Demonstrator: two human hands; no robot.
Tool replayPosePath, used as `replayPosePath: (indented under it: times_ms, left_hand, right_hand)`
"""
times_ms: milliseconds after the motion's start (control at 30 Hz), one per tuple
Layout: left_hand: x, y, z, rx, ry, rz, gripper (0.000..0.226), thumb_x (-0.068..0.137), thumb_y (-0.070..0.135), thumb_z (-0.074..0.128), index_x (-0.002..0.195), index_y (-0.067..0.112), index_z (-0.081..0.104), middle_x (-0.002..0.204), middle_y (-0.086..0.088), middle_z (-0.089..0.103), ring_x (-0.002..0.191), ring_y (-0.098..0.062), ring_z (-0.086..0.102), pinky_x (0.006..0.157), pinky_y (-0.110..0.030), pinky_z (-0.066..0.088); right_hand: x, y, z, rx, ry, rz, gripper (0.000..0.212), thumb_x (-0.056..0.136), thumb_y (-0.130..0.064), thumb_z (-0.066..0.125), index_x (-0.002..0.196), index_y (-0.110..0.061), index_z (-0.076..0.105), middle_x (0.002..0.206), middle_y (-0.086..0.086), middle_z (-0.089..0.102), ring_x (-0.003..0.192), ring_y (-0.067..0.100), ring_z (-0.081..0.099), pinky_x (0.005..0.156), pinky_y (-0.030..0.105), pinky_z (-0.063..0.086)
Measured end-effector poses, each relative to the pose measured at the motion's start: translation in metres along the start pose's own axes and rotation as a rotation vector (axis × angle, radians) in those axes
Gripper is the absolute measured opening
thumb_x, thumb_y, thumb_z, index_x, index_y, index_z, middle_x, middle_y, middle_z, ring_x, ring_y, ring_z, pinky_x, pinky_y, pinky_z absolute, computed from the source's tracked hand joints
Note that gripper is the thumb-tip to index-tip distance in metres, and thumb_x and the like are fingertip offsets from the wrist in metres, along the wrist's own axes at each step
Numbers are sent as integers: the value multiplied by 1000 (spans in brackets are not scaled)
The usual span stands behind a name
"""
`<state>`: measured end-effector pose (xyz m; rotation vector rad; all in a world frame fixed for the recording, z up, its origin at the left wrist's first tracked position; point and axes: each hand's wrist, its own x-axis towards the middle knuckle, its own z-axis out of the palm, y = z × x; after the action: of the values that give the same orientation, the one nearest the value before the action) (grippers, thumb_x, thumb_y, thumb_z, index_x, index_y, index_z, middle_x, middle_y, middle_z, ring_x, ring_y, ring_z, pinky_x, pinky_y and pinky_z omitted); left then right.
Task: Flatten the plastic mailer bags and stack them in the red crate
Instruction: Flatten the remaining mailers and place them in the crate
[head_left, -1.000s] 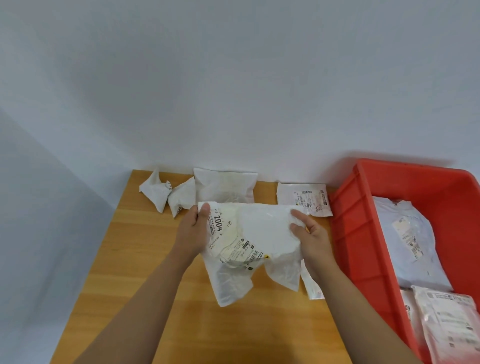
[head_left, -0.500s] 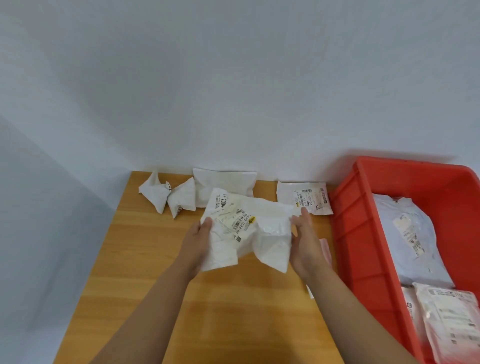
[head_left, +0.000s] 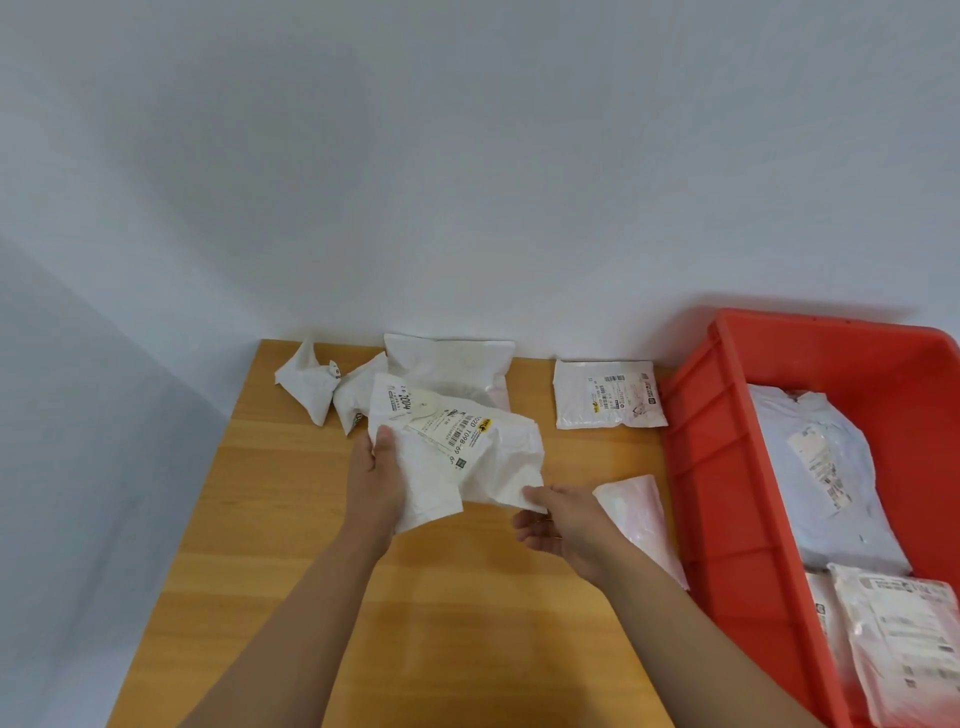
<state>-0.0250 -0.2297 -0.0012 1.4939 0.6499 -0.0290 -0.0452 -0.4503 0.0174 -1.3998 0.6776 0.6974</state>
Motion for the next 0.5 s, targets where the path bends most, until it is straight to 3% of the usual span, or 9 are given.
replayPosePath:
  times_ms: [200,367,500]
  left_hand:
    - [4,-7,-10,58,28,51,29,106,37,37,118,19,56,106,9,66,95,-6,64,71,-21,50]
    - [3,-39,-23,158,88,3,32,105,36,42,86,11,46,84,0,54,77,-15,51,70,-32,44]
    - [-8,-74,-42,160,-44,-175,20,101,29,55,95,10,57,95,-6,68,85,-21,63,70,-37,50]
  right_hand:
    - [13,7,-14,141,36,-35,17,98,-16,61,100,0,65,76,13,68,64,20,63,57,27,52]
    - [33,20,-28,146,176,-91,13,100,-14,58,91,-7,62,81,8,64,65,16,58,64,30,50]
    - [56,44,-34,76,278,-66,8,100,-13,56,97,-7,61,90,11,64,71,17,56,68,31,51]
